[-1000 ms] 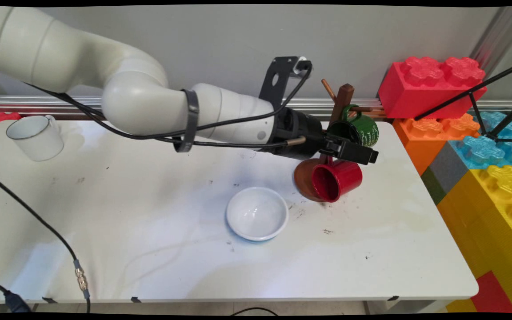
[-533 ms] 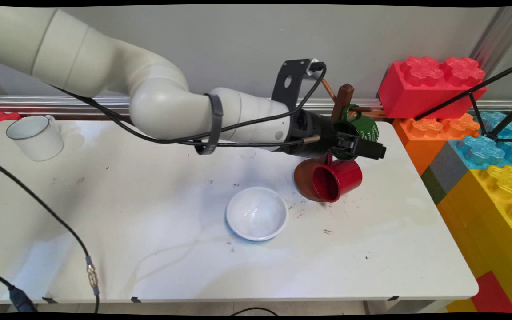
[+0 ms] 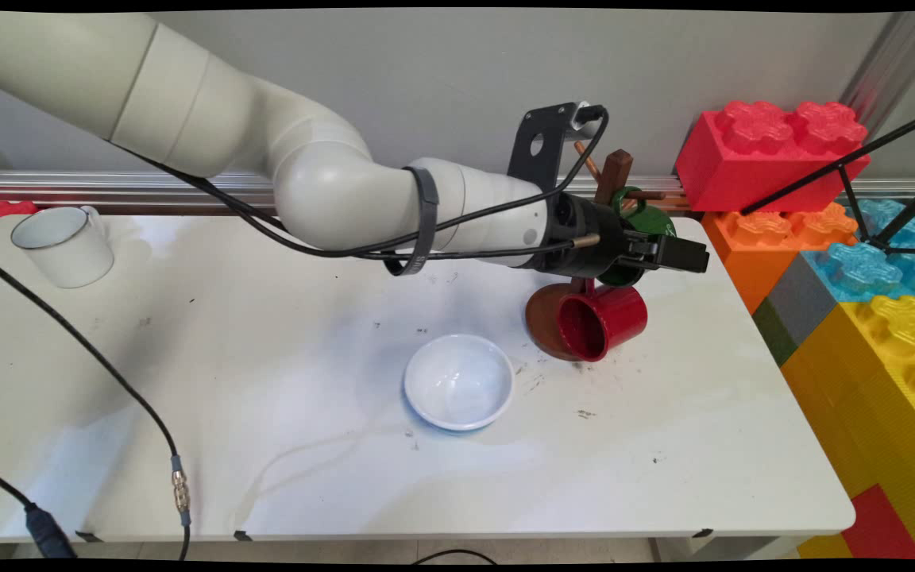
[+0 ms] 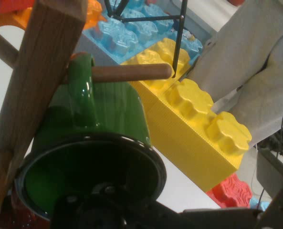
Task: Pick up the green mug from the rack
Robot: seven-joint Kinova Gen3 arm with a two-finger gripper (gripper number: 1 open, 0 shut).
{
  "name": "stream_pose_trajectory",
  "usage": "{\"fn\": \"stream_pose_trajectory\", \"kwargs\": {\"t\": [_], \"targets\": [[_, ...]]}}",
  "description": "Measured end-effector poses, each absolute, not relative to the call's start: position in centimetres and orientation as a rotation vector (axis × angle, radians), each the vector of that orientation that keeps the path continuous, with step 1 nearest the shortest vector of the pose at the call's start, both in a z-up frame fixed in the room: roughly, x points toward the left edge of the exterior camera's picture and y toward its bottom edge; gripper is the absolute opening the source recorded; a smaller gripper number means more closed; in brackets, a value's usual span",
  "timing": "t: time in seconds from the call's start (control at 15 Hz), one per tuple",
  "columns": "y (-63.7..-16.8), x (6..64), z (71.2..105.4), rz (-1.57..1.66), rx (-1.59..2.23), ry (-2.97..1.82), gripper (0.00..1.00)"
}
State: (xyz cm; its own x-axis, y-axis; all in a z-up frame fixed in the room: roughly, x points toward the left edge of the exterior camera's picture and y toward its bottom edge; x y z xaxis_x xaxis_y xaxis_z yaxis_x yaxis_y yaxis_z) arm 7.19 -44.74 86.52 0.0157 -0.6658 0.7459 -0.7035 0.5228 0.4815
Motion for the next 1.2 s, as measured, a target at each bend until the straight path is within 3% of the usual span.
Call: {"fn": "stream_pose_trajectory", "kwargs": {"t": [1.2], "targets": [[-45.5,6.0,86.6,0.023,1.269,-1.622,1.00]]}}
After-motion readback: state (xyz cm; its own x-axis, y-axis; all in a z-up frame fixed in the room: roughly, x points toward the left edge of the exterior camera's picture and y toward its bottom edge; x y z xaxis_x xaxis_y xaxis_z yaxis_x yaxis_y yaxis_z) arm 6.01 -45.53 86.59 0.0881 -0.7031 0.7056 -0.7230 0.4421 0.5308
